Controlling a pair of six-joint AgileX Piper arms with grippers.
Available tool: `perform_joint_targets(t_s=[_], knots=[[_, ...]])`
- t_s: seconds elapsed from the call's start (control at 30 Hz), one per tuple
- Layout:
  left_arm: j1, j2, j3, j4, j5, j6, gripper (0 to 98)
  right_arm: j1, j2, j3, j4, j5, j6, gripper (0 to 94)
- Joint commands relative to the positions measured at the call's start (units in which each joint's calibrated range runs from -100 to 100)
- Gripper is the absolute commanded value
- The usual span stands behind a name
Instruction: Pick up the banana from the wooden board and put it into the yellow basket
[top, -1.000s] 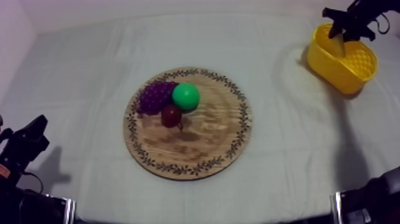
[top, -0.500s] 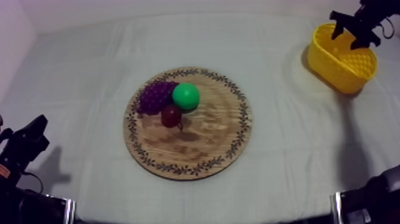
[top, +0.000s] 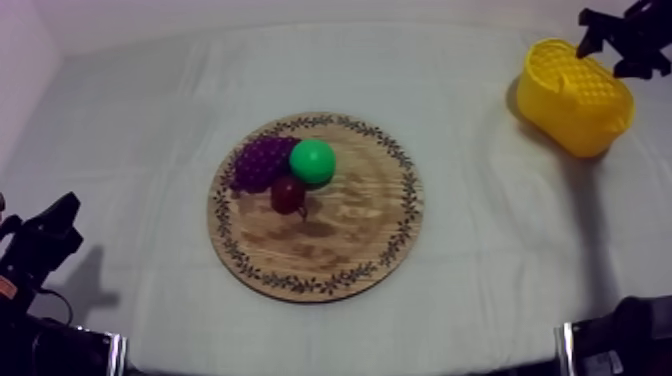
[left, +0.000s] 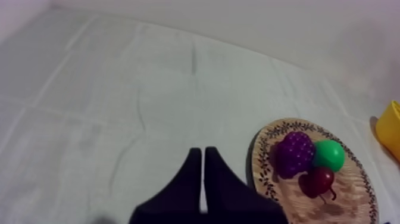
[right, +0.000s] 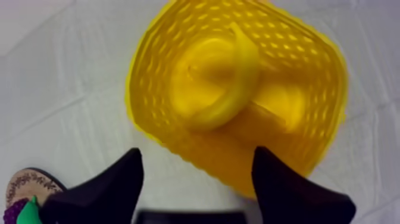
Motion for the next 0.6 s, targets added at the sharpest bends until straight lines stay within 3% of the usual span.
perform_joint_targets(t_s=[0.0,0.2,0.3,0.43,0.57], knots=[[0.01,0.0,-0.03,-0.03,0.0,0.0,0.1,0.43,-7.84,2.58,-0.5,0.0,0.95,48.6],[0.01,0.0,-0.03,-0.03,0.0,-0.01,0.1,0.74,-22.46,10.53,0.32,-2.41,0.5,41.4],[0.01,0.0,-0.03,-0.03,0.0,0.0,0.1,-0.19,-31.21,16.18,1.67,-5.28,-0.06,35.4],[0.01,0.0,-0.03,-0.03,0.0,0.02,0.1,-1.67,-39.1,20.87,3.7,-4.36,-1.33,26.8],[0.01,0.0,-0.03,-0.03,0.0,0.02,0.1,-1.43,-47.44,28.76,4.1,-7.59,-0.89,17.1]])
